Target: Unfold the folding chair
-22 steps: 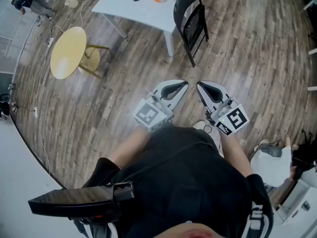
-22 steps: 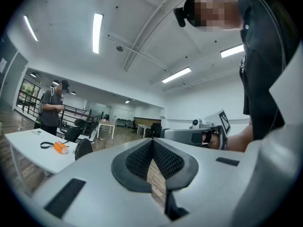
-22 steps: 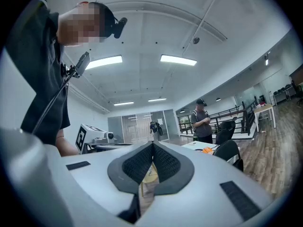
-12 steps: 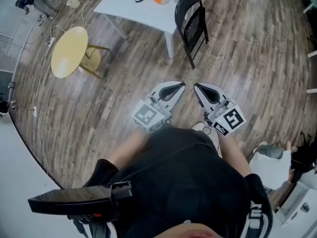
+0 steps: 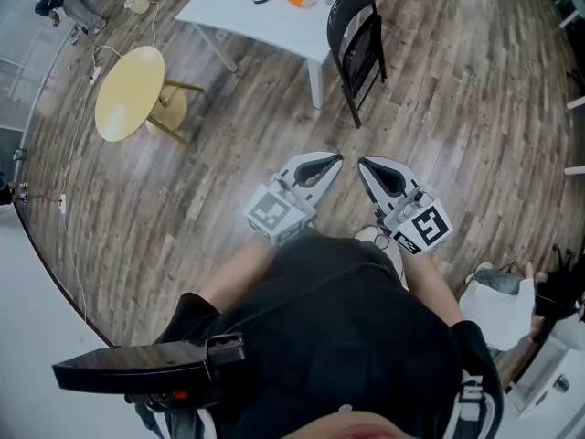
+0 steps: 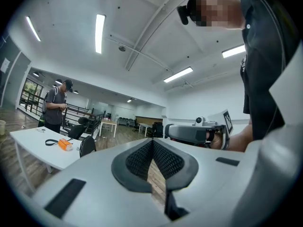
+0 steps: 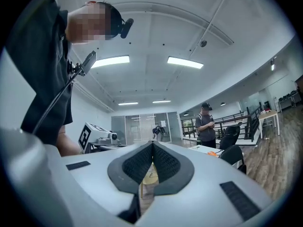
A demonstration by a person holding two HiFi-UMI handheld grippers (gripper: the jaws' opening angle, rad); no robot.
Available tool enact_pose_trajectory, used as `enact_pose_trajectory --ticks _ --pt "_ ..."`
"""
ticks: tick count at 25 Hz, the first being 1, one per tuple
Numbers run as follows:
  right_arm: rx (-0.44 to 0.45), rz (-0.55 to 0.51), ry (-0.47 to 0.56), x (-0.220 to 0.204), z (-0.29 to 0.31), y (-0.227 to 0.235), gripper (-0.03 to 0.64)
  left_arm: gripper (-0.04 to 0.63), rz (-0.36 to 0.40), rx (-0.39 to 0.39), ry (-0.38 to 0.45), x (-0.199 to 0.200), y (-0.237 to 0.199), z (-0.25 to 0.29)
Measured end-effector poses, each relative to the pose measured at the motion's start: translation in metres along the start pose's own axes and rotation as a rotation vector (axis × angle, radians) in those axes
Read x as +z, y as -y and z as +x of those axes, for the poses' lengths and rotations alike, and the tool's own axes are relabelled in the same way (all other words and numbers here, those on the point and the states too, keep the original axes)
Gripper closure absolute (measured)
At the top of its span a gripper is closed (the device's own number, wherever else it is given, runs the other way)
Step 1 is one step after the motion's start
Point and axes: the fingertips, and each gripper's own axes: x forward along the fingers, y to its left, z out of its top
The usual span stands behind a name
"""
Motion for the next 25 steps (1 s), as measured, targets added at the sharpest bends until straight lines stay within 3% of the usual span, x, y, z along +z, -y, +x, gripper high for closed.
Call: enact_pose_trajectory --ticks 11,21,25 --pt "-0.013 0.041 0.001 -0.006 0.037 -0.012 0.609 0.591 0.038 0.007 0.0 0.004 -0.025 -0.026" --pt "-0.1 0.015 0.012 -0.015 0.09 -0.01 0.609 0.591 -0.053 -0.006 0.024 0.007 -0.086 -0.045" --pt "-0.132 0.006 0.007 -0.016 0.1 0.0 0.609 0.591 -0.052 -0.021 0.024 0.008 -0.1 -0.041"
